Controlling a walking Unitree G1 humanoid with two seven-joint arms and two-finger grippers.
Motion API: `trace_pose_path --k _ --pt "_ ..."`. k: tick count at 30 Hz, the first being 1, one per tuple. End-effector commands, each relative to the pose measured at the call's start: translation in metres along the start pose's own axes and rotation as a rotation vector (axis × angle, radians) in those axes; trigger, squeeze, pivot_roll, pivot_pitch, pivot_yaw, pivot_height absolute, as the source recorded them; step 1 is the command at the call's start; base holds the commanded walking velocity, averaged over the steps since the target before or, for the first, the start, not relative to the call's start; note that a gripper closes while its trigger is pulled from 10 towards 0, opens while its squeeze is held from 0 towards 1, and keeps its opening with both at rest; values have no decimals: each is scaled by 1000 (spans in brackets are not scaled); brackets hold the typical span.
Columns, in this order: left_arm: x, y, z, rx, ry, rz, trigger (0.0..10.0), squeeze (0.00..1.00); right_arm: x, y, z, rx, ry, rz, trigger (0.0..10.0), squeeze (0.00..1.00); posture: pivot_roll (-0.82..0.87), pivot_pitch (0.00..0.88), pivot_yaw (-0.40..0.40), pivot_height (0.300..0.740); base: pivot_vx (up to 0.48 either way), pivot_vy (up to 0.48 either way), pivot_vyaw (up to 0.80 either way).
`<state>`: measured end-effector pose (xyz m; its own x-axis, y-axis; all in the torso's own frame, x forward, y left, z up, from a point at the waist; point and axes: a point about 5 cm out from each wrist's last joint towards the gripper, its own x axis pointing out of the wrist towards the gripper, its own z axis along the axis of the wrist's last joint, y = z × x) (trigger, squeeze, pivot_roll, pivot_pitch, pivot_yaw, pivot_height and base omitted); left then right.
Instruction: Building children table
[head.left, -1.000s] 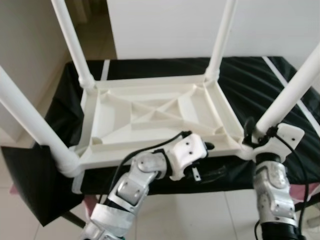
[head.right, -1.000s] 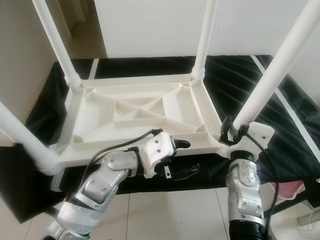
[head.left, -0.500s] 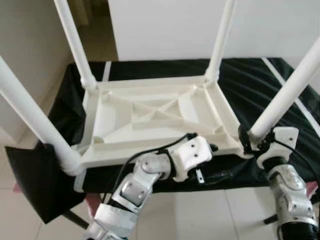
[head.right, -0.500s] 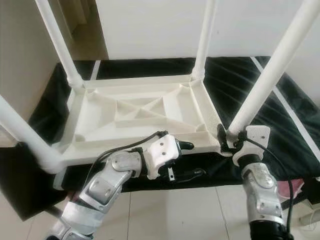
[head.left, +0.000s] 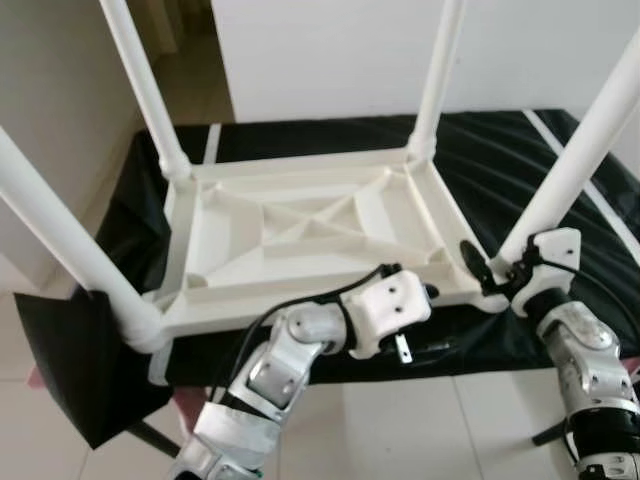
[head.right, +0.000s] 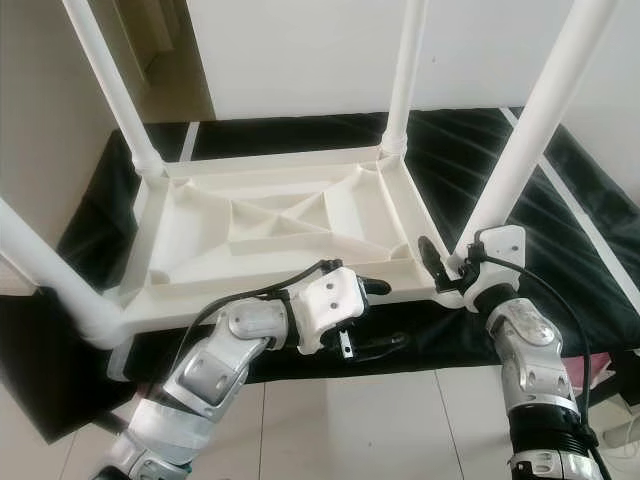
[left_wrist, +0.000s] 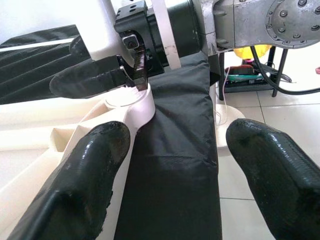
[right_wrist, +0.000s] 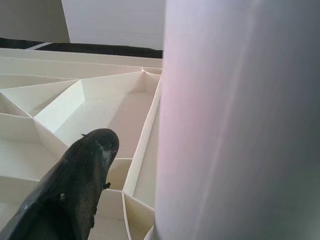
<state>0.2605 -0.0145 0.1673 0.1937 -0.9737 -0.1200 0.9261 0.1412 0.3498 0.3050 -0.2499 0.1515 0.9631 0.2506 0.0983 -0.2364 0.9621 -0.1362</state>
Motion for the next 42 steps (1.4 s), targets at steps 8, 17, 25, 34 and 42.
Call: trace_pose_path --k 8,17,25,34,42 --pt "-6 10 -2 9 16 218 10000 0 3 0 0 -12 26 79 0 0 -58 65 7 740 0 0 0" --pt "-9 12 -3 4 15 259 10000 0 -18 6 -24 87 75 51 0 0 -64 65 -5 740 0 0 0" --pt "-5 12 -2 5 11 257 10000 0 -25 11 -27 145 64 -39 10000 0 -83 79 -8 740 0 0 0" --pt "-2 10 -4 4 12 244 10000 0 -27 19 -22 170 54 -251 10000 0 -106 89 7 740 0 0 0" --pt "-2 16 -3 4 1 241 10000 0 -37 38 -24 178 76 -528 10000 0 -127 78 15 740 0 0 0"
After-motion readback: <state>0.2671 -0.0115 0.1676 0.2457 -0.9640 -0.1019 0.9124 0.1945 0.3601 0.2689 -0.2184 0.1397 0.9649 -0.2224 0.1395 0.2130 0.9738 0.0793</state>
